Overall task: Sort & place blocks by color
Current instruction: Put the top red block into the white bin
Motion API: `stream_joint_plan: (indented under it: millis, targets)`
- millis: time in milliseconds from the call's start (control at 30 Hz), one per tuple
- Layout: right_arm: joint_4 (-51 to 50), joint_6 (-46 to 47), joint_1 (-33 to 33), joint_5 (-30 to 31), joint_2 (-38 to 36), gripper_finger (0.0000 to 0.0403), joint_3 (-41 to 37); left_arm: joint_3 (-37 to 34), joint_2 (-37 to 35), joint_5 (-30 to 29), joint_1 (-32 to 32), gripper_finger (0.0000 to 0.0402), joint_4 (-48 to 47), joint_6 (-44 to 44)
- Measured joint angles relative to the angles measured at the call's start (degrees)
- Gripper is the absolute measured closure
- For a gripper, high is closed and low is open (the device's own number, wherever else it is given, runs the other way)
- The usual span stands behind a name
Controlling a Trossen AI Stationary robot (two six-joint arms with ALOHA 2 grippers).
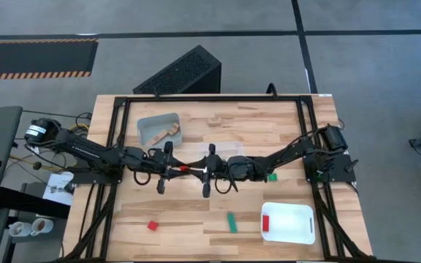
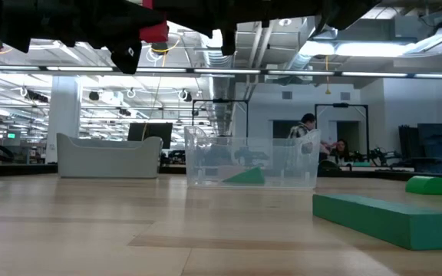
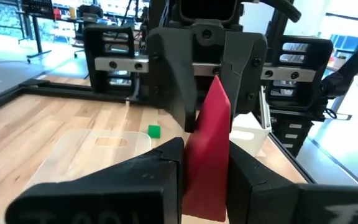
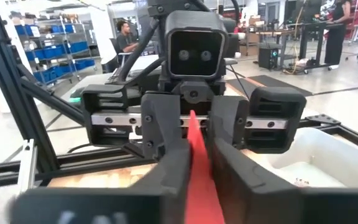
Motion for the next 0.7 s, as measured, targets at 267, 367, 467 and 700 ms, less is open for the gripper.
stream_joint_plan:
  millis: [267, 367, 467, 700]
  targets:
    - [0.17, -1.12, -0.02, -1.06, -0.02, 0.0381, -0.02, -0.04, 0.0, -1.04, -0.04, 0.0331, -0.16, -1.57]
    - [0.18, -1.77, -0.07, -1.07, -0.02, 0.0389, -0.02, -0.04, 0.02, -2.56, -0.07, 0.0296, -0.14, -1.98]
    - [-2.77, -1.82, 0.04, -1.01, -1.95, 0.039, -0.05, -0.02, 0.02, -3.41, -0.03, 0.0264, -0.15, -2.13]
    - [-16.59, -1.96, 2.32, 0.46, -9.82, 0.039, -0.02, 0.0, -2.02, -3.43, -0.06, 0.0222, -2.54, -2.13]
